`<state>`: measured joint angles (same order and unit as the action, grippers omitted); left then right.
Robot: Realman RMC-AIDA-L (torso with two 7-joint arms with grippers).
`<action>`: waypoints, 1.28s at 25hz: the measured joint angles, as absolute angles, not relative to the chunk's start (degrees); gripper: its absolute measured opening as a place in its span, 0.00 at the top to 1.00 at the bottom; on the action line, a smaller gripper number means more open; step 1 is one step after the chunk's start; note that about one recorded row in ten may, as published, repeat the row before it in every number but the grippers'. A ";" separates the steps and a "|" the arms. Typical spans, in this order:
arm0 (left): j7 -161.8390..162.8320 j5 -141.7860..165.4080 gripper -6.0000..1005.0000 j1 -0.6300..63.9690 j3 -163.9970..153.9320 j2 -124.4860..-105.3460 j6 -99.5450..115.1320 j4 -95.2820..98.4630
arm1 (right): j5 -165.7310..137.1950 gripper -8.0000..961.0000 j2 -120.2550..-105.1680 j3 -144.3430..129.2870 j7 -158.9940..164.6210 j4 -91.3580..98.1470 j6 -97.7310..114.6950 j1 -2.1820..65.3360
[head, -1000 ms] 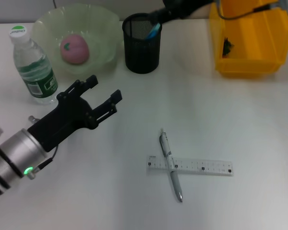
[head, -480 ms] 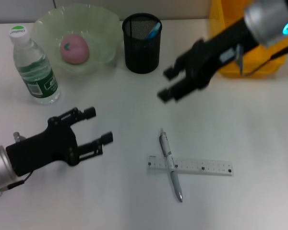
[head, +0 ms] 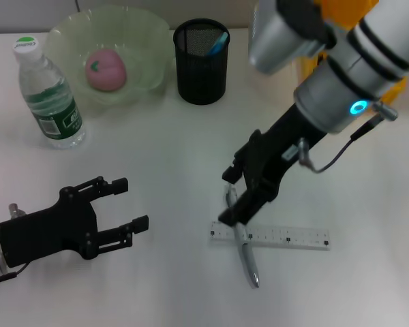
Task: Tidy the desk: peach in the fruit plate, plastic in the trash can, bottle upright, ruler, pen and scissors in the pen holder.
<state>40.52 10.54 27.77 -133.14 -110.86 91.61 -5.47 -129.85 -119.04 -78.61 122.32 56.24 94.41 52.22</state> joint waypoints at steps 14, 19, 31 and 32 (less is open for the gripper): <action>40.42 11.52 0.20 27.38 -133.33 -110.74 92.51 -6.07 | -128.51 0.15 -119.65 -98.77 120.97 55.56 82.93 50.65; 40.26 11.52 0.20 27.33 -133.33 -110.74 92.81 -6.06 | -128.25 0.15 -119.68 -101.50 120.85 55.50 79.44 50.37; 40.28 11.43 0.20 27.45 -133.33 -110.99 92.81 -6.06 | -127.50 0.16 -119.79 -104.77 120.85 55.10 75.38 49.99; 40.28 11.43 0.20 27.45 -133.33 -110.99 92.81 -6.06 | -127.50 0.16 -119.79 -104.77 120.85 55.10 75.38 49.99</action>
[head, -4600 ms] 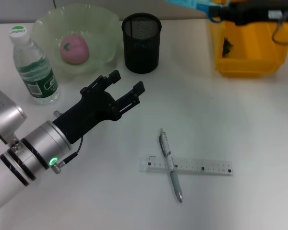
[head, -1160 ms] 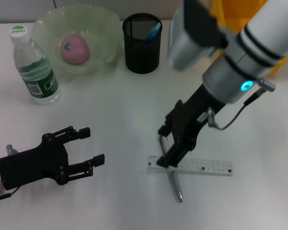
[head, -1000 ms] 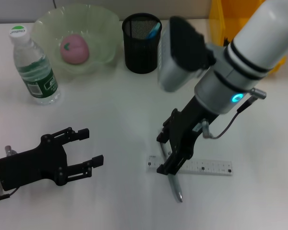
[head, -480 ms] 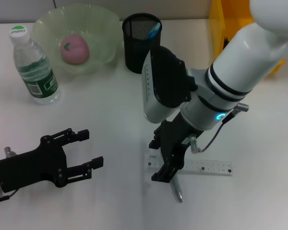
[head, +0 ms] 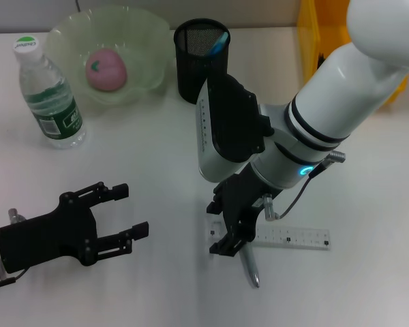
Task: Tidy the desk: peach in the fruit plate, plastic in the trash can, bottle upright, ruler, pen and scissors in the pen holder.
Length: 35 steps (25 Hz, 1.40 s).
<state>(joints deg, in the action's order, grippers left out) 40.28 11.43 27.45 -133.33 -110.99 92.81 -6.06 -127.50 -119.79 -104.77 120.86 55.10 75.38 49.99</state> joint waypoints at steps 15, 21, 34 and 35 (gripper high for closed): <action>40.18 11.07 0.20 27.87 -133.02 -111.16 92.81 -5.94 | -126.95 0.59 -119.77 -103.88 121.31 54.68 74.77 50.10; 40.41 11.00 0.20 27.75 -132.65 -111.02 93.10 -5.56 | -126.28 0.60 -119.41 -93.19 121.65 59.86 77.23 48.33; 40.91 10.81 0.20 28.36 -131.04 -111.39 95.12 -4.45 | -125.16 0.61 -119.40 -81.20 104.96 72.28 66.25 40.52; 41.04 10.80 0.20 28.46 -130.78 -111.46 95.12 -4.44 | -124.22 0.61 -119.41 -81.15 103.56 72.17 64.94 40.17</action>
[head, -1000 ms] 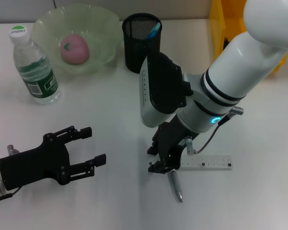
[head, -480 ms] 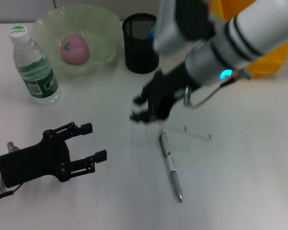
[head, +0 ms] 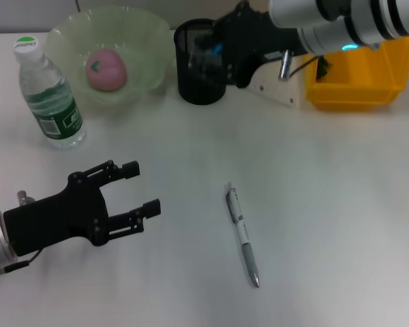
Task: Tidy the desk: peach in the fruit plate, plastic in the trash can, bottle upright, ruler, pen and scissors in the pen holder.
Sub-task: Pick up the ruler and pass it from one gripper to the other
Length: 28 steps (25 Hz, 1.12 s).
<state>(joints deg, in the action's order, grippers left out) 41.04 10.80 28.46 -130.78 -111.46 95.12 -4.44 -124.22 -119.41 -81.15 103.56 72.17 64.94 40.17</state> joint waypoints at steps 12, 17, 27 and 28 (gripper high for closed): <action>42.66 10.71 0.20 28.92 -120.51 -114.23 94.74 -0.47 | -91.15 0.62 -119.23 -73.62 87.08 60.51 60.32 35.08; 43.68 10.72 0.20 29.35 -113.00 -118.13 87.81 4.88 | -72.38 0.62 -119.27 -72.44 76.71 48.32 61.50 33.69; 43.69 10.72 0.20 28.64 -112.83 -119.13 73.53 16.79 | -53.04 0.63 -119.61 -73.01 59.55 26.19 71.01 36.61; 43.76 10.72 0.20 28.61 -113.52 -119.15 68.45 19.38 | -52.97 0.63 -119.64 -73.17 59.41 25.22 71.51 36.94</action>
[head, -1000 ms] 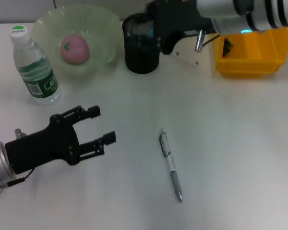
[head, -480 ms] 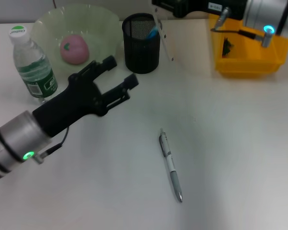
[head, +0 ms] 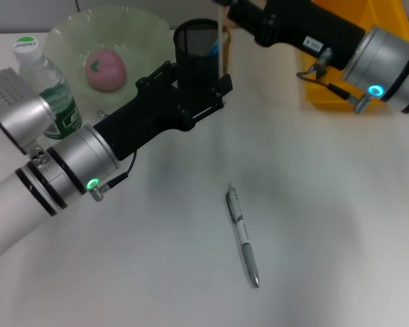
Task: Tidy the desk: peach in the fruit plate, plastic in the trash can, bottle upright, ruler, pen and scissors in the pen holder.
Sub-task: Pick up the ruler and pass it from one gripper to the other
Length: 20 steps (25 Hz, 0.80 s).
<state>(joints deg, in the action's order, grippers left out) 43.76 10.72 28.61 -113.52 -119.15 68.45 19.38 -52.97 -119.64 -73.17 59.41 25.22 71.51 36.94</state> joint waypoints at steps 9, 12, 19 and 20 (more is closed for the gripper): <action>43.40 10.64 0.20 29.09 -114.18 -119.18 63.77 21.75 | -50.70 0.64 -119.87 -77.77 58.22 20.77 71.50 39.09; 43.05 10.63 0.20 29.00 -114.41 -119.18 63.11 22.13 | -48.45 0.64 -119.88 -78.87 57.18 19.98 71.43 39.32; 42.90 10.63 0.20 29.04 -114.36 -119.18 61.81 22.34 | -47.02 0.65 -119.88 -79.49 55.88 19.52 71.09 39.36; 42.90 10.63 0.20 29.04 -114.36 -119.18 61.81 22.34 | -47.01 0.65 -119.88 -79.53 55.62 19.48 70.86 39.36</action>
